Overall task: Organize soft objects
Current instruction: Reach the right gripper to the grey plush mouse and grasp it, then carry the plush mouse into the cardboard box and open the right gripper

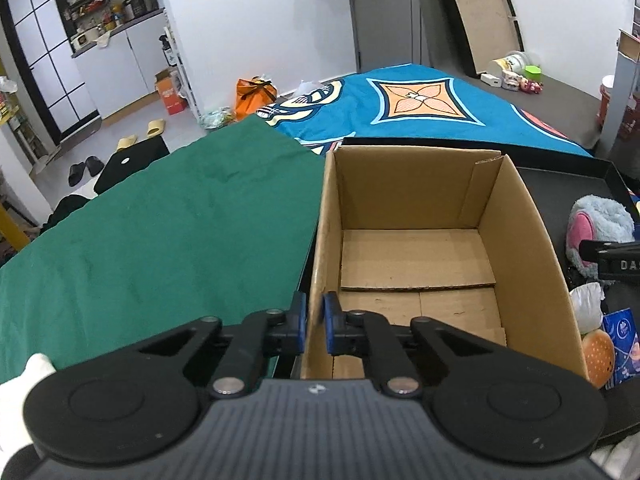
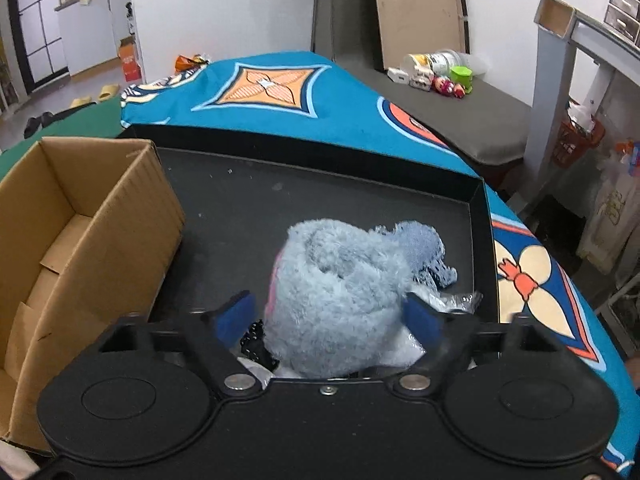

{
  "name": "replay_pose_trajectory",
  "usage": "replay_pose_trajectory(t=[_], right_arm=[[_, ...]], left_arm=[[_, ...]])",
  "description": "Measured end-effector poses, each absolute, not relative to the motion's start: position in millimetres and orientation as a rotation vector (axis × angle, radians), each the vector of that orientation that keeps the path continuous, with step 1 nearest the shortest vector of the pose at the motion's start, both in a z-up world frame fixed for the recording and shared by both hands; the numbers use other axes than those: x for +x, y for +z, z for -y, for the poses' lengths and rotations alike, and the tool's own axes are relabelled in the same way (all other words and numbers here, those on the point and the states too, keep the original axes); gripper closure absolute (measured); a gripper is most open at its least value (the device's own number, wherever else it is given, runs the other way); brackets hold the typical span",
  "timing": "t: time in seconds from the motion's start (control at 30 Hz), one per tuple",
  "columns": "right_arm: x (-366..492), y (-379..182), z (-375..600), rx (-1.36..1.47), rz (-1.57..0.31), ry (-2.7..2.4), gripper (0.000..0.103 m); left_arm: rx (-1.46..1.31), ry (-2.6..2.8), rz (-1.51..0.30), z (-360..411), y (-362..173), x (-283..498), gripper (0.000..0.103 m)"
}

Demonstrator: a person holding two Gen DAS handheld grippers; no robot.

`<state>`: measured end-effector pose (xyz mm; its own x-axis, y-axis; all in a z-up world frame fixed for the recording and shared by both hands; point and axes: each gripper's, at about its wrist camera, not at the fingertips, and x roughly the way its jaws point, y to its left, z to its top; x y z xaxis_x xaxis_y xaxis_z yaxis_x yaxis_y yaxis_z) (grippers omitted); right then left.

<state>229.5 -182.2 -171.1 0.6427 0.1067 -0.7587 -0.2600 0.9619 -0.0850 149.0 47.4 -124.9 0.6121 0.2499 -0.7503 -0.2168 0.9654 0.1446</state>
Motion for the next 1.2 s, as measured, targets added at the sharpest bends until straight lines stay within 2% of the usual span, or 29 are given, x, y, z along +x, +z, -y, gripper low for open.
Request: replay_pose_trajectory(t=[0.2,0.4,1.2], right_arm=[[224,-166,188,-0.151,-0.860,0.203,0.042],[214,-160,189,-0.137,-0.851,0.207,0.046],[177,-83,167,-0.068,-0.718,0.332,0.048]], left_arm=[[0.063,0.232,-0.873,-53,-120,158,0.095],[0.040,0.237,-0.852,-55,-126,155,0.095],[-0.005,0.225,-0.800,-62,-122,142,0.095]])
